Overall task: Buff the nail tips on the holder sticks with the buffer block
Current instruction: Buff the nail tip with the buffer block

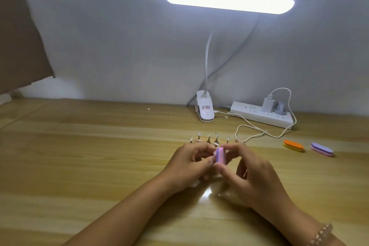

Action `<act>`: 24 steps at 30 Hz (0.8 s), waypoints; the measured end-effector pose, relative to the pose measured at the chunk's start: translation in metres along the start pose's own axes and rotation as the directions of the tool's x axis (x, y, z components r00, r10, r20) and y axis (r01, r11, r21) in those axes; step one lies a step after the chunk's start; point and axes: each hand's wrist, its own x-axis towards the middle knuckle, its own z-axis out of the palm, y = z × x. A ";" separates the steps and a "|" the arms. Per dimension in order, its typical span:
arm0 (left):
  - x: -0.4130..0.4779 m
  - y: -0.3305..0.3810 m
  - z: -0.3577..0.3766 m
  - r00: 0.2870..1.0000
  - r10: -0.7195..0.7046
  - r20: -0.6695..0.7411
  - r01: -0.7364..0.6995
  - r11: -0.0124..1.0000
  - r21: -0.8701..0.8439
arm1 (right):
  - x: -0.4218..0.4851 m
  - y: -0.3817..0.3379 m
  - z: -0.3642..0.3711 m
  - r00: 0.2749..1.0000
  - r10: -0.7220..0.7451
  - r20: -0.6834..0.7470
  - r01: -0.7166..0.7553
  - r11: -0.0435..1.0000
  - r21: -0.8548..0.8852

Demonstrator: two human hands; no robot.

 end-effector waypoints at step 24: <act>-0.003 0.007 0.001 0.997 0.077 0.004 -0.075 0.960 0.270 | 0.002 0.007 0.001 0.999 0.044 0.027 -0.042 0.998 -0.055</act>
